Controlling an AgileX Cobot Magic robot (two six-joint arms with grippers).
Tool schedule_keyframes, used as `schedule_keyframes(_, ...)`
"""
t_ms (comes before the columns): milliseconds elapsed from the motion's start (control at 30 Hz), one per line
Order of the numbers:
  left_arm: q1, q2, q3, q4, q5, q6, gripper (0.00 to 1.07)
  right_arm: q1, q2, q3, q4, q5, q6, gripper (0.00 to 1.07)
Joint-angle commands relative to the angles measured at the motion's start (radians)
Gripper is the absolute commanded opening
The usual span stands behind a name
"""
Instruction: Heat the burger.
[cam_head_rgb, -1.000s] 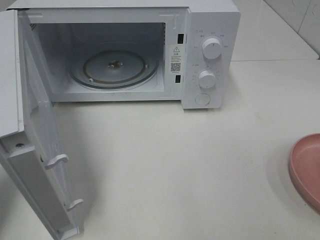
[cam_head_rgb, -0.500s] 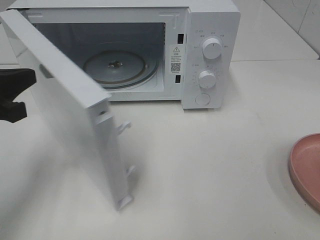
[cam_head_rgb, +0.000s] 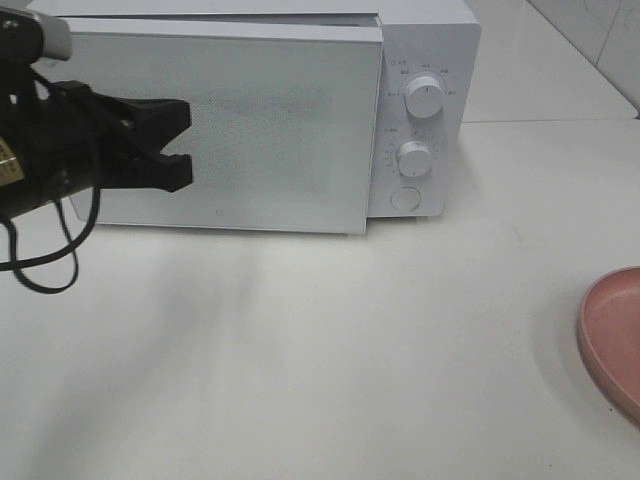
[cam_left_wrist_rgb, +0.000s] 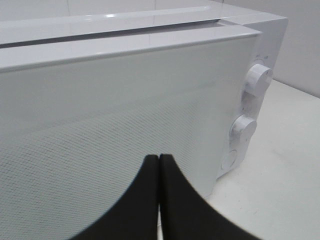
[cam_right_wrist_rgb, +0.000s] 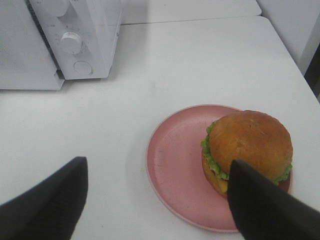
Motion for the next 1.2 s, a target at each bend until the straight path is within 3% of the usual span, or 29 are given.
schedule_keyframes(33,-0.036,0.035,-0.046,-0.053,-0.014,0.013,0.0,-0.008,-0.025,0.002,-0.005,-0.011,-0.007,0.72)
schedule_keyframes(267,-0.107,0.16,-0.178,-0.153,-0.007,0.06,0.0,-0.008,-0.025,0.002,-0.005,-0.011,-0.007,0.72)
schedule_keyframes(1033,-0.193,0.425,-0.495,-0.222,0.013,0.067,0.0,-0.008,-0.025,0.002,-0.005,-0.011,-0.007,0.72)
schedule_keyframes(1200,-0.19,0.47,-0.583,-0.309,0.056,0.143,0.0,-0.008,-0.025,0.002,-0.005,-0.011,-0.007,0.72)
